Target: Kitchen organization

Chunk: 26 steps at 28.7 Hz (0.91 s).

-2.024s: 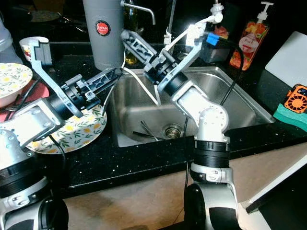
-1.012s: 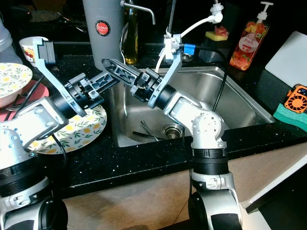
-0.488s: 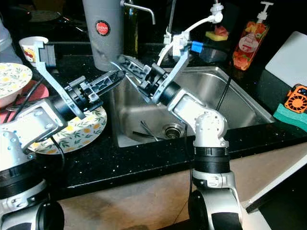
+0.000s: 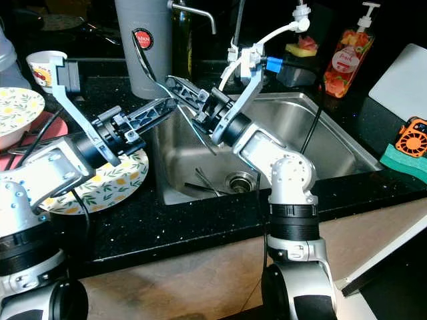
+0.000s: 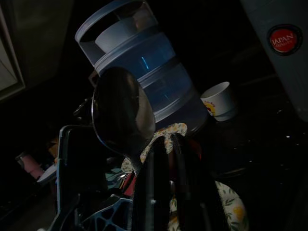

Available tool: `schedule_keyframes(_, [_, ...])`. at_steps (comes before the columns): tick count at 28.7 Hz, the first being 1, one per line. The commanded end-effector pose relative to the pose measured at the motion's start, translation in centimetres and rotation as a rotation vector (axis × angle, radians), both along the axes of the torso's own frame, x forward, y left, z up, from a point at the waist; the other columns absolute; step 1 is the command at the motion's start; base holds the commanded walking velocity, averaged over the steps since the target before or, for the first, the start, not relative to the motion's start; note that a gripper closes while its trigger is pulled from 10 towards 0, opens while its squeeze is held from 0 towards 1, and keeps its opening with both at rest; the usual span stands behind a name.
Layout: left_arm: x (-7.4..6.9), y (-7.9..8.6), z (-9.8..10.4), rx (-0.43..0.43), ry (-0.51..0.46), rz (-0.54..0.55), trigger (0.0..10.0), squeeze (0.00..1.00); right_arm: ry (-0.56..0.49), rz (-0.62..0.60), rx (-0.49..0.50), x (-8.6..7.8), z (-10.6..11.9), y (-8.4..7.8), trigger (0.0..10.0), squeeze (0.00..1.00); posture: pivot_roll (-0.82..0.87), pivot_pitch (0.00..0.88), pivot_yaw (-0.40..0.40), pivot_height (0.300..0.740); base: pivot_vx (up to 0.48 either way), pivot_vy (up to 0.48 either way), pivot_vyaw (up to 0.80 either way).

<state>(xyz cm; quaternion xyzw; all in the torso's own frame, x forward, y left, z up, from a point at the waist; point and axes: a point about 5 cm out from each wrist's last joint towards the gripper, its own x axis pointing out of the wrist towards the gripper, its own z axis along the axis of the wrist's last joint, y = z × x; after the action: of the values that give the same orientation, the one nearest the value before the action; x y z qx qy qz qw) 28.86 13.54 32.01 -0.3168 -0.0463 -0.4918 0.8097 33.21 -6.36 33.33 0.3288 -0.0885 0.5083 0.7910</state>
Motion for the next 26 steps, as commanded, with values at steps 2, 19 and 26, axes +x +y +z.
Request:
schedule_keyframes(2, [-0.1,0.0,-0.1,0.018,-0.001,-0.008,0.0,0.0,-0.005,-0.019,-0.004,0.2,0.0,-0.3,10.0,1.0,-0.02,0.096,-0.081,0.74,0.0,0.0,0.0])
schedule_keyframes(19, [-0.3,-0.2,-0.3,0.05,0.0,-0.032,0.0,0.0,-0.156,0.113,-0.15,-1.2,0.4,-0.7,10.0,0.0,-0.02,0.096,-0.08,0.74,0.0,0.0,0.0])
schedule_keyframes(26, [-0.7,-1.0,-0.8,0.091,0.012,-0.104,0.0,0.0,-0.168,0.134,-0.211,-1.2,-0.1,-0.4,10.0,0.0,-0.02,0.095,-0.081,0.74,0.0,0.0,0.0])
